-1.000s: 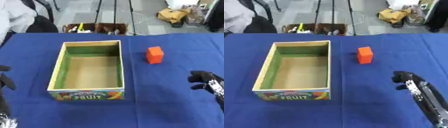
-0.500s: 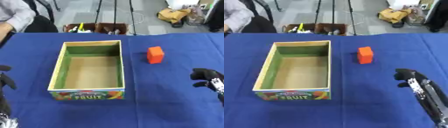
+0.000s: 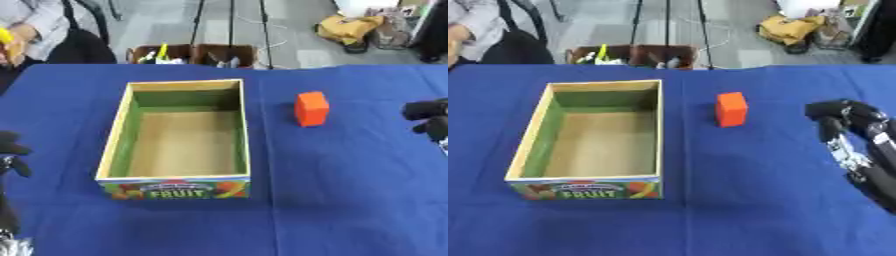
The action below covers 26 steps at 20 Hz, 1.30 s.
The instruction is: Pick up objects on the table and place them in the box.
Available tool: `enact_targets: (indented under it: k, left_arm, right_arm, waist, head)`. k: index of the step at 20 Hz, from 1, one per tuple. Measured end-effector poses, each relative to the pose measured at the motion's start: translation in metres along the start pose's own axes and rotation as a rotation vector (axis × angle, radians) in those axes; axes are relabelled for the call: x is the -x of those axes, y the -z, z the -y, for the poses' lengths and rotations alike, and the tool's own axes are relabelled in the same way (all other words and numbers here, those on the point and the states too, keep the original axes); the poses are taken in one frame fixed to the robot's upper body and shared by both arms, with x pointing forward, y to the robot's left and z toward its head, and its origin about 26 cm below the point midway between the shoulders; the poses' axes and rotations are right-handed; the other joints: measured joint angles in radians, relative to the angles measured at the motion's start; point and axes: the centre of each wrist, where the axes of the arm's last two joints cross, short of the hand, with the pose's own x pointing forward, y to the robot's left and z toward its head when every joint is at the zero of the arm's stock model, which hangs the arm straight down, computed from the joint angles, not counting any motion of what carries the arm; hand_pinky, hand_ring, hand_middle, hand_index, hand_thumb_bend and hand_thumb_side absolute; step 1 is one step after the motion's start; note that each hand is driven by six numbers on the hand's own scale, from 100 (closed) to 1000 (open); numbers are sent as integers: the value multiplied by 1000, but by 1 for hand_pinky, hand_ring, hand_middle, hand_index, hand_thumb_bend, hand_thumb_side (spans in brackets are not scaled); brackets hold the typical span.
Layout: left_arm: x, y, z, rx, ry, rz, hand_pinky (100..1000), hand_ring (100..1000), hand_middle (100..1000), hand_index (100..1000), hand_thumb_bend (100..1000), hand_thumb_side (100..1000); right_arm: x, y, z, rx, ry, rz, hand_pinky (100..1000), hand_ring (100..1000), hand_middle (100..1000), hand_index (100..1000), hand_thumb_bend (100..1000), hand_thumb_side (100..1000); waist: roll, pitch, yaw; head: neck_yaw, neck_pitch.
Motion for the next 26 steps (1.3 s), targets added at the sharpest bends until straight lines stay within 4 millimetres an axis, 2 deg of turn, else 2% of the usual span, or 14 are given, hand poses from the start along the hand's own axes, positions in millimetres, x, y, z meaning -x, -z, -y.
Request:
enact_targets:
  k: [7,10,15,21,23,24,26]
  left_arm:
    - [1,-2,0,2,4,-7,219,470,465,441,100,819]
    - [2,-3,-1,4,7,-10,219,470,465,441,100,817]
    - [2,-3,0,9,8,-12,219,471,465,441,100,815]
    - [2,-4,1,20,9,-16,218,471,466,441,100,815]
    - [2,-4,2,27,7,-16,218,471,466,441,100,815]
    - [2,-4,2,28,7,-16,218,471,466,441,100,815]
    - [2,-5,2,32,7,-16,217,472,466,440,100,815]
  right_arm:
    - [3,13,27,-141,-173,26,713,801,763,856,100,959]
    - [14,22,40,-182,-236,24,716,795,714,856,119,965]
    - [34,40,61,-263,-349,23,730,813,756,859,141,957]
    - [58,61,71,-358,-405,1,733,818,761,864,177,914]
    - [65,69,73,-380,-415,-9,734,822,761,866,255,833]
    - [68,72,74,-393,-420,-14,732,819,744,862,319,746]
    - [73,79,75,-422,-429,-23,728,811,704,853,376,702]
  waist:
    - [-12,-7,11]
    - [-12,-10,17]
    - [-14,-12,25]
    - [-21,-12,39]
    - [-22,-11,44]
    - [-24,-10,46]
    - [-25,-8,50]
  head:
    - [-19,2]
    - [-27,2]
    - [-39,2]
    - [-58,2]
    - [-64,1]
    - [-66,1]
    - [-72,0]
